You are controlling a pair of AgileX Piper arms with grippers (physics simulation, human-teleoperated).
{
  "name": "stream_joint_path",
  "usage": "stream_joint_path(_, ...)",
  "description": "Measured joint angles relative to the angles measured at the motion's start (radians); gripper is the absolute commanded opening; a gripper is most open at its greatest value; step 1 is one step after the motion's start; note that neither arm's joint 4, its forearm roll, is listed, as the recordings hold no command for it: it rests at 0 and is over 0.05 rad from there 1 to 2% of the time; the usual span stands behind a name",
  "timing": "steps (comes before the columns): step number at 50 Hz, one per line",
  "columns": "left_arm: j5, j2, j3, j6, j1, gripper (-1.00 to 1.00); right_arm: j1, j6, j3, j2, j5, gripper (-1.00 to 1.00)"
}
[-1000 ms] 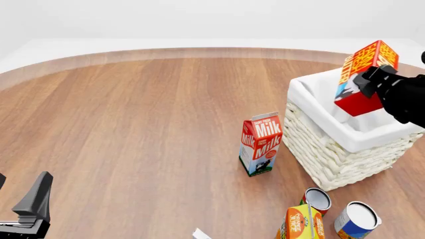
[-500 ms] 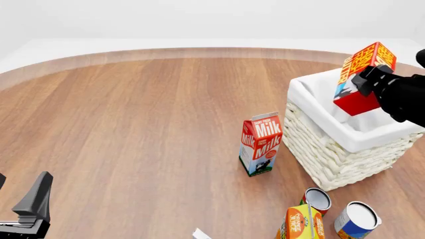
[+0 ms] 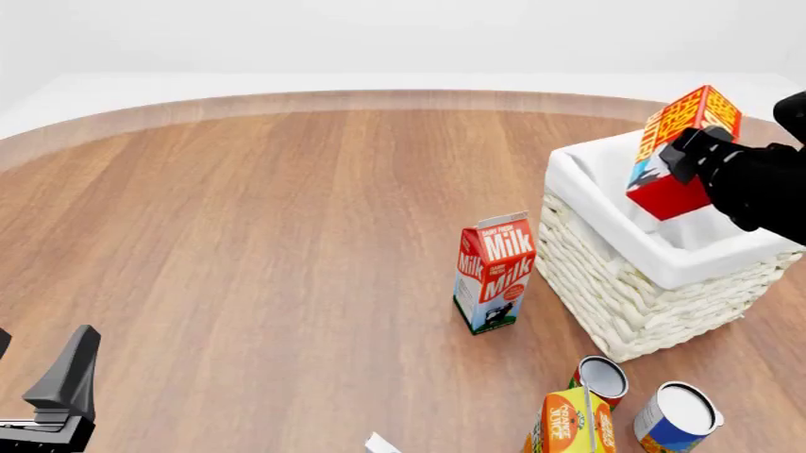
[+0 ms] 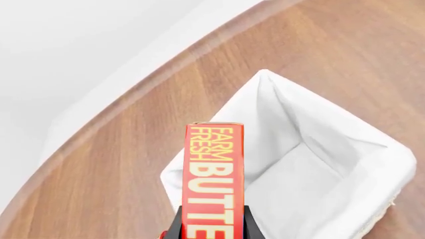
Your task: Pick up the cream cheese box and the butter, and put them in the basket.
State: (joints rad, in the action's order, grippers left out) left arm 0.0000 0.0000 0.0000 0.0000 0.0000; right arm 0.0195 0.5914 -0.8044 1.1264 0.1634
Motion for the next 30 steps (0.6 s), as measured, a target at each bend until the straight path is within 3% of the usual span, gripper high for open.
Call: stream_joint_path(30,0.000,0.000,0.000,0.000,0.000,1.00,0.018,-0.004,0.000,0.017,-0.012,-1.00)
